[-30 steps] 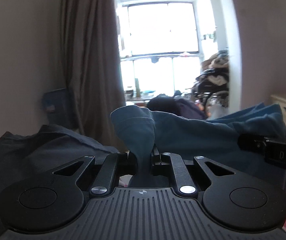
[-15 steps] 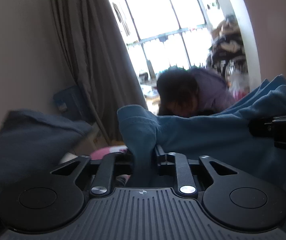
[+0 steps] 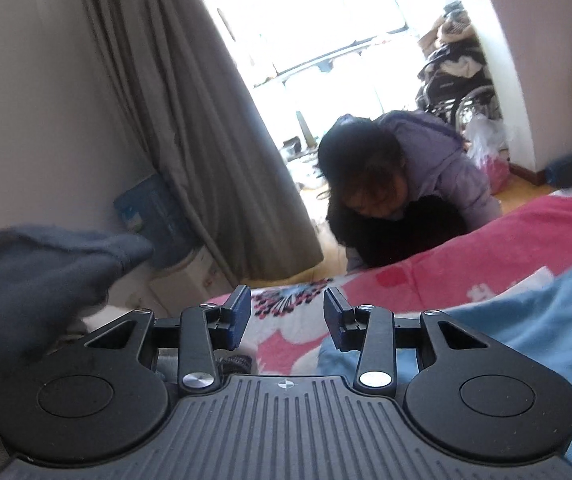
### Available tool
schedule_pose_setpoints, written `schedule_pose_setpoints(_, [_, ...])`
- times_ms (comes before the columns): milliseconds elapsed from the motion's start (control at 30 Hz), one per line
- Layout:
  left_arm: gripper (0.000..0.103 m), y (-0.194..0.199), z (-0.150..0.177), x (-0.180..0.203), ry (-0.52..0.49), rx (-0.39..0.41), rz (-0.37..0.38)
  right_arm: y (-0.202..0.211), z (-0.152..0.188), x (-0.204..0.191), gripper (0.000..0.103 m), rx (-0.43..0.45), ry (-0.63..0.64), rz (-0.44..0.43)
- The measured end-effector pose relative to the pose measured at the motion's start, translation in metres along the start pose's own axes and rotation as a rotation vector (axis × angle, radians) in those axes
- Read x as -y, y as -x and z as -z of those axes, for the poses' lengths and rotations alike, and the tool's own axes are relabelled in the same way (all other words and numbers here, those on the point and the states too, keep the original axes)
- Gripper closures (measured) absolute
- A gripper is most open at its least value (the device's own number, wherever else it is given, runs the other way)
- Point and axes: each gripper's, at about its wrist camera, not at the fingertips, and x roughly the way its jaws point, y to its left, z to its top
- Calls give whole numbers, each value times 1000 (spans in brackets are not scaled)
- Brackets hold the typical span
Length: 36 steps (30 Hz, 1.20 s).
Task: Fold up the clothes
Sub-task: 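Lower the blue shirt onto the beige folded clothes and open both grippers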
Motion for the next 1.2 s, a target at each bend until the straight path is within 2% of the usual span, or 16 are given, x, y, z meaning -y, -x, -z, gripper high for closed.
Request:
schedule_pose_setpoints(167, [61,25,-13,15,-60,66,96,29,-8,5,50,27,23,-11])
schedule_pose_setpoints(233, [60,40,-18,21,-85,95,141,41,-7,7,57,15,44,-16])
schedule_pose_setpoints(300, [60,56,-21,21,-100,113,202,56,-2,9,72,-18,86,-25])
schedule_pose_setpoints(367, [59,74,-16,13,-88,101,275,71,7,8,76,-54,165,-29])
schedule_pose_setpoints(467, [59,97,7,-6,-53,31,418,86,25,1,81,-104,317,-25])
schedule_pose_setpoints(567, [59,110,39,-16,-38,-5,492,89,39,-9,85,-135,432,-29])
schedule_pose_setpoints(633, [59,110,58,-12,-45,-23,496,86,45,-19,89,-151,482,-54])
schedule_pose_setpoints(733, [59,100,75,-7,-36,-61,492,70,52,-33,90,-181,526,-102])
schedule_pose_setpoints(867, [58,88,86,-14,46,-104,507,18,66,-38,93,-319,551,-29])
schedule_pose_setpoints(933, [58,84,89,-17,80,-108,519,-9,68,-33,93,-347,513,6])
schedule_pose_setpoints(1033, [58,85,93,-15,76,-78,514,-38,64,-25,93,-332,446,58])
schedule_pose_setpoints(1133, [58,89,97,-12,53,-36,493,-53,55,-24,93,-285,422,169])
schedule_pose_setpoints(1200, [58,92,98,-15,77,-16,497,-51,46,-31,91,-258,418,159])
